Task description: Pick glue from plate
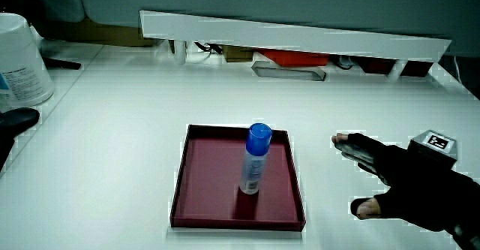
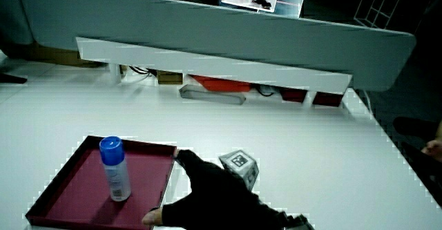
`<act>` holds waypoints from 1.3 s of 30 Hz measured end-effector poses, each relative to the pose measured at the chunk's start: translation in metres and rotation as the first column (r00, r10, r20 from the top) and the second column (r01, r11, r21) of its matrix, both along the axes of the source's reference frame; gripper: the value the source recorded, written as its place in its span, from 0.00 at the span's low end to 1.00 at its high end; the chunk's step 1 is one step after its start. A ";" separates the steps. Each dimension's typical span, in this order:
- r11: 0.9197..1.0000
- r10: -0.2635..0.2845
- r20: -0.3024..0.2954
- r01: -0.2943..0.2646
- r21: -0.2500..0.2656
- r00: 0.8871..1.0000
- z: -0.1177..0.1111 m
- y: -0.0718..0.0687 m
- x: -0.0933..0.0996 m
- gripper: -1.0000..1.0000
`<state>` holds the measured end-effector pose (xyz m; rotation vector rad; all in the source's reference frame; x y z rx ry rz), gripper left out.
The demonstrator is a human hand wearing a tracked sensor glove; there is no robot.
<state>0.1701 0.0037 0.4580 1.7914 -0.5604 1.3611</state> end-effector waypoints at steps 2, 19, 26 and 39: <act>1.000 0.004 -0.021 -0.005 -0.025 1.000 0.001 -0.005 -0.005 0.50; 0.986 -0.020 -0.017 0.017 -0.166 1.000 0.018 -0.040 -0.062 0.50; 0.986 -0.019 0.044 0.026 -0.164 0.999 0.036 -0.045 -0.085 0.50; 0.986 -0.020 0.089 0.034 -0.161 0.996 0.060 -0.046 -0.117 0.50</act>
